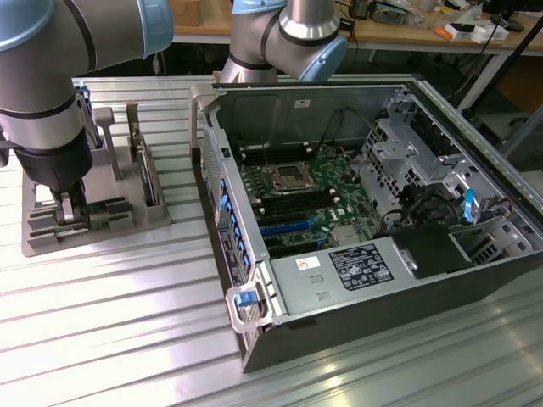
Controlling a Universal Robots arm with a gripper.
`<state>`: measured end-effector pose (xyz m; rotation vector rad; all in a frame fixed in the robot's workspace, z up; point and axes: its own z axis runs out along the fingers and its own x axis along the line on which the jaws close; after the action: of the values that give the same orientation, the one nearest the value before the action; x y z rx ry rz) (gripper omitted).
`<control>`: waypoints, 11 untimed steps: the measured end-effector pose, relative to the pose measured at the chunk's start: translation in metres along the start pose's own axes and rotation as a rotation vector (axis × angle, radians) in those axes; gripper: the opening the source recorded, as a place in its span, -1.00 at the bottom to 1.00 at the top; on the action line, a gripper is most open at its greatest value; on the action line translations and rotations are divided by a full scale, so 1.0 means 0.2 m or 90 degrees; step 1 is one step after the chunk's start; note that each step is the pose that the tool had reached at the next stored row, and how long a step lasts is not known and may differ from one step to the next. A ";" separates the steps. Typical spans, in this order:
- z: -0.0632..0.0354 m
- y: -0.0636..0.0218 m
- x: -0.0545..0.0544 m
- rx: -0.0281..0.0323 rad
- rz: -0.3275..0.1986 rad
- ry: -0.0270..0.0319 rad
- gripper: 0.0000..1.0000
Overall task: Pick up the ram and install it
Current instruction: 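Pick up the ram and move it above insertion slot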
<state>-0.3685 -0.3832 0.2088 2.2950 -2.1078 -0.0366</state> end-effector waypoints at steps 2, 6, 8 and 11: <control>0.000 0.000 0.00 0.0000 0.000 0.0000 -0.76; -0.029 0.001 0.00 0.0000 0.000 -0.0002 -0.76; -0.065 0.002 0.00 0.0000 0.000 -0.0005 -0.76; -0.122 0.004 0.00 0.0001 0.000 -0.0012 -0.76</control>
<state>-0.3685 -0.3832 0.2332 2.2960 -2.1087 -0.0386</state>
